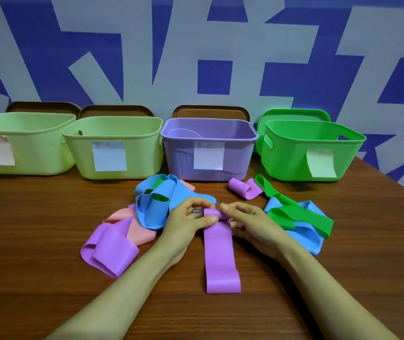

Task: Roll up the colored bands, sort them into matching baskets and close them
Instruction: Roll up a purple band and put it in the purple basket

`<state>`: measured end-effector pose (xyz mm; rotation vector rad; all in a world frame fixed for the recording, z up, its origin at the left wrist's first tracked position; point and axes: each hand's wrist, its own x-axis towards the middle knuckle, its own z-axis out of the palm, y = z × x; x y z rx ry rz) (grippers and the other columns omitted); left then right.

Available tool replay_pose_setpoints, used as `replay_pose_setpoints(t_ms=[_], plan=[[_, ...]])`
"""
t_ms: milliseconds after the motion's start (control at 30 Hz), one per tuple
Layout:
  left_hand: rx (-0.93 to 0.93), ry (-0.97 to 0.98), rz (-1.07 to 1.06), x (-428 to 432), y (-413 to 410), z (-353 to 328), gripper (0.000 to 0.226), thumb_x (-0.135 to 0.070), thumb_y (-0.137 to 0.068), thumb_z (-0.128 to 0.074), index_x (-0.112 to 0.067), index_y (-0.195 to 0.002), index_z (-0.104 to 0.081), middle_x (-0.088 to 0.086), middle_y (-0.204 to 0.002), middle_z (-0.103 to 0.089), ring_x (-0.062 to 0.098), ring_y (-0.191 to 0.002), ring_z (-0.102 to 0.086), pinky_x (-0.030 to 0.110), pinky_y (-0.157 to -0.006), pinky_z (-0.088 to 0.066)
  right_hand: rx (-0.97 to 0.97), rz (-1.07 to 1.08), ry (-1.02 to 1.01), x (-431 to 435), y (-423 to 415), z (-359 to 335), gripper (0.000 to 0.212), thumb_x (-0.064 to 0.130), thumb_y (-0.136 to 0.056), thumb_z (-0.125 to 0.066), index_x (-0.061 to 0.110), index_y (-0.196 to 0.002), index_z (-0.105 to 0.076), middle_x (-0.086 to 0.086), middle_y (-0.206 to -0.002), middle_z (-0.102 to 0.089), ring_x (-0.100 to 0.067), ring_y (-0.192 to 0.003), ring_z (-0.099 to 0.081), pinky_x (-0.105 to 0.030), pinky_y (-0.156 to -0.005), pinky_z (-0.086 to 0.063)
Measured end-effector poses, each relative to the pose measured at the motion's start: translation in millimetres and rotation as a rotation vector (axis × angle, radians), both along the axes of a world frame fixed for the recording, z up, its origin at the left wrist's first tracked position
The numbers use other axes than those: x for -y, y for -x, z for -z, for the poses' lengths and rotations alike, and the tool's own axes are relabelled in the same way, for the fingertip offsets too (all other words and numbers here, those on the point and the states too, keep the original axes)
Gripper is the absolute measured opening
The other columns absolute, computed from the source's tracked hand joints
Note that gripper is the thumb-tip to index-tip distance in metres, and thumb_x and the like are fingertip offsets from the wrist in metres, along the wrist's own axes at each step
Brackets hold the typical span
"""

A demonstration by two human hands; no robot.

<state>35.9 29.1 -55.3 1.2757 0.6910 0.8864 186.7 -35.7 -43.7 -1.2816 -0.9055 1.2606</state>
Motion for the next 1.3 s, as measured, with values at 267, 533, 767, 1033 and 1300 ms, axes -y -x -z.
replay_pose_setpoints(t_ms=[267, 533, 767, 1033, 1300], plan=[[-0.107, 0.011, 0.021, 5.0, -2.2, 1.0, 0.029, -0.008, -0.082, -0.070, -0.013, -0.108, -0.059, 0.005, -0.101, -0.067, 0.011, -0.086, -0.068, 0.022, -0.074, -0.055, -0.100, 0.037, -0.029, 0.6, -3.6, -0.4, 0.001, 0.009, -0.086, -0.064, 0.008, -0.087, -0.064, -0.002, -0.073, -0.067, -0.009, -0.066, -0.063, -0.019, -0.066, -0.054], [0.020, 0.124, 0.037, 4.5, -4.4, -1.9, 0.020, -0.017, -0.086, -0.066, -0.007, -0.101, -0.060, 0.009, -0.095, -0.072, 0.017, -0.090, -0.069, 0.032, -0.085, -0.054, -0.100, 0.063, -0.124, 0.5, -2.6, -1.1, 0.020, -0.006, -0.075, -0.069, 0.008, -0.089, -0.064, -0.007, -0.082, -0.068, -0.014, -0.074, -0.068, -0.022, -0.068, -0.056], [0.014, 0.101, 0.026, 2.2, -1.7, -0.5, 0.019, -0.003, -0.083, -0.068, -0.009, -0.100, -0.062, 0.013, -0.099, -0.068, 0.019, -0.088, -0.067, 0.030, -0.082, -0.055, -0.077, 0.052, -0.128, -0.4, -2.6, 2.5, 0.030, -0.011, -0.063, -0.073, 0.010, -0.084, -0.066, -0.013, -0.087, -0.065, -0.022, -0.080, -0.064, -0.028, -0.078, -0.054], [-0.014, 0.041, -0.005, -0.3, 0.2, 1.4, 0.030, 0.006, -0.076, -0.072, -0.014, -0.097, -0.065, 0.010, -0.100, -0.069, 0.019, -0.090, -0.067, 0.034, -0.086, -0.054, -0.084, 0.056, -0.015, -0.2, -1.7, -1.2, 0.007, 0.016, -0.089, -0.062, 0.011, -0.093, -0.065, -0.001, -0.078, -0.062, -0.002, -0.061, -0.055, -0.013, -0.062, -0.050], [-0.037, 0.072, 0.003, 1.5, -2.4, 2.9, 0.034, -0.005, -0.080, -0.071, -0.016, -0.110, -0.059, 0.006, -0.105, -0.067, 0.020, -0.097, -0.066, 0.031, -0.082, -0.053, -0.174, 0.032, -0.058, -0.4, -5.0, 0.4, 0.014, 0.010, -0.080, -0.066, 0.005, -0.092, -0.063, -0.005, -0.082, -0.068, -0.010, -0.071, -0.067, -0.019, -0.068, -0.055]])
